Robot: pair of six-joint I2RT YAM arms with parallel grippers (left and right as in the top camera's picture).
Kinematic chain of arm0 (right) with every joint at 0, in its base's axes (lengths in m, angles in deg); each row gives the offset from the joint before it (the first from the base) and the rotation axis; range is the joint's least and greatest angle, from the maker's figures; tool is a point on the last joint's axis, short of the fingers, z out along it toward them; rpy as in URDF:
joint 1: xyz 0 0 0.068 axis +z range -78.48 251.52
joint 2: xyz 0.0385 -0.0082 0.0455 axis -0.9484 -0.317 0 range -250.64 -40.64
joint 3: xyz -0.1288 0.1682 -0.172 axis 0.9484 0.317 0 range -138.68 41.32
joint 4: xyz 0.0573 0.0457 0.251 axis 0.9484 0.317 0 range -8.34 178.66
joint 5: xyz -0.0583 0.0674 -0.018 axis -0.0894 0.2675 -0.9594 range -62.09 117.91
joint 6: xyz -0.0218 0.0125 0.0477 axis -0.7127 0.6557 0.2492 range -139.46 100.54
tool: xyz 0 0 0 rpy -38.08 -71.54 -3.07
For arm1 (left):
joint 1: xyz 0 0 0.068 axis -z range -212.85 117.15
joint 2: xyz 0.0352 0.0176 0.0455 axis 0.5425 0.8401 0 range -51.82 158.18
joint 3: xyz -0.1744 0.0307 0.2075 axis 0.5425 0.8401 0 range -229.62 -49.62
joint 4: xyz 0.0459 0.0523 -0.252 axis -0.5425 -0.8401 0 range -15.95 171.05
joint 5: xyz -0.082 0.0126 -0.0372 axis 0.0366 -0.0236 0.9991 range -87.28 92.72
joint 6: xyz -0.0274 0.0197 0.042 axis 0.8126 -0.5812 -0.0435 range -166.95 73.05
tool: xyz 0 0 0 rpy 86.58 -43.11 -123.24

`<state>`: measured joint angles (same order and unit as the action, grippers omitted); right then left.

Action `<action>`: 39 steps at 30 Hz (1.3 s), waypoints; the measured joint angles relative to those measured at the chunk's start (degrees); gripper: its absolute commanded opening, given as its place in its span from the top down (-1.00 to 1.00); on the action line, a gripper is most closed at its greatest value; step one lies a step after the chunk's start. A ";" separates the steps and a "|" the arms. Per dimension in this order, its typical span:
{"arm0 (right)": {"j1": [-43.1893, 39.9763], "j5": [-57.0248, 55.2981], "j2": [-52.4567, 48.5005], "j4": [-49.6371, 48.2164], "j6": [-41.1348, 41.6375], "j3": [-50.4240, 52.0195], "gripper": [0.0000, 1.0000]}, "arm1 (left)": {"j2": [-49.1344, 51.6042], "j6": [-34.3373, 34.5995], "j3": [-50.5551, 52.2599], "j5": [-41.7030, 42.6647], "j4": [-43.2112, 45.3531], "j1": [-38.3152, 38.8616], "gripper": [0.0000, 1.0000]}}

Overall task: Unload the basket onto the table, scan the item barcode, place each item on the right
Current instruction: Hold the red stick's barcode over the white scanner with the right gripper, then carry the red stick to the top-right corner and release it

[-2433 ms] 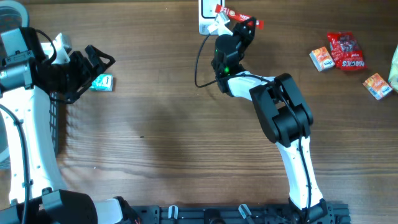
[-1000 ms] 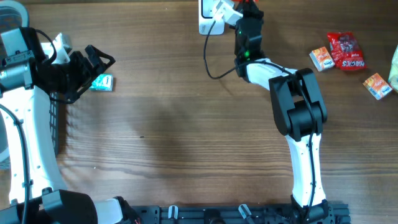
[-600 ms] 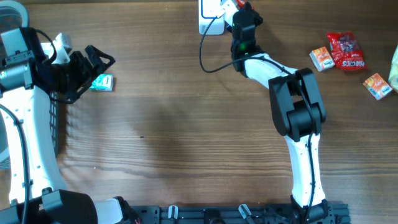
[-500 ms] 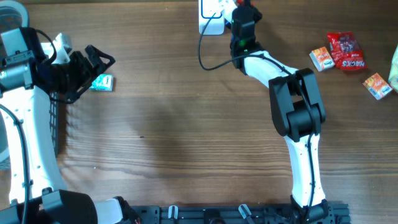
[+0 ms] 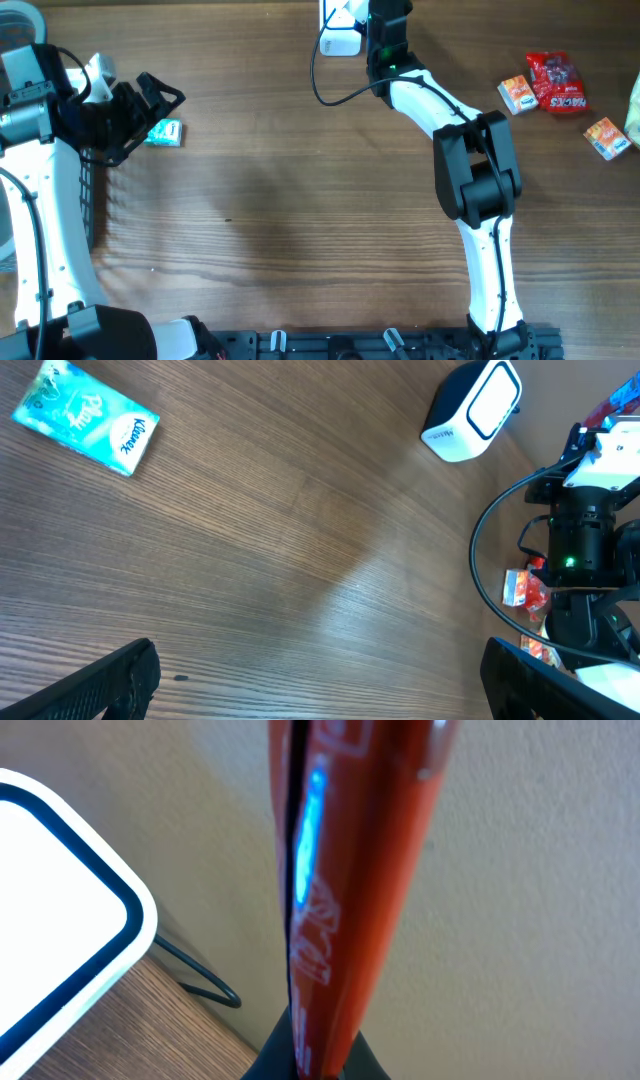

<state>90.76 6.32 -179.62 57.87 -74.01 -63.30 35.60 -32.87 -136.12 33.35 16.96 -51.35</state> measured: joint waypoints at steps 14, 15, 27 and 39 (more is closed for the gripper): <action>0.22 1.46 0.00 0.39 -0.83 0.00 0.91 | 0.00 0.00 0.00 0.02 0.00 0.00 -1.00; 0.22 1.44 0.00 0.37 -0.85 0.00 0.91 | 0.00 0.00 0.00 0.02 0.00 0.00 -1.00; -3.41 -10.19 0.00 -2.29 1.16 0.00 0.92 | 0.00 0.00 0.00 0.00 0.00 0.00 -1.00; -26.91 -30.10 -0.02 42.86 33.90 -0.79 0.91 | 0.00 0.00 0.00 0.00 0.00 0.00 -1.00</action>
<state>63.86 -23.77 -179.64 100.73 -40.11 -64.09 35.60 -32.87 -136.12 33.35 16.96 -51.35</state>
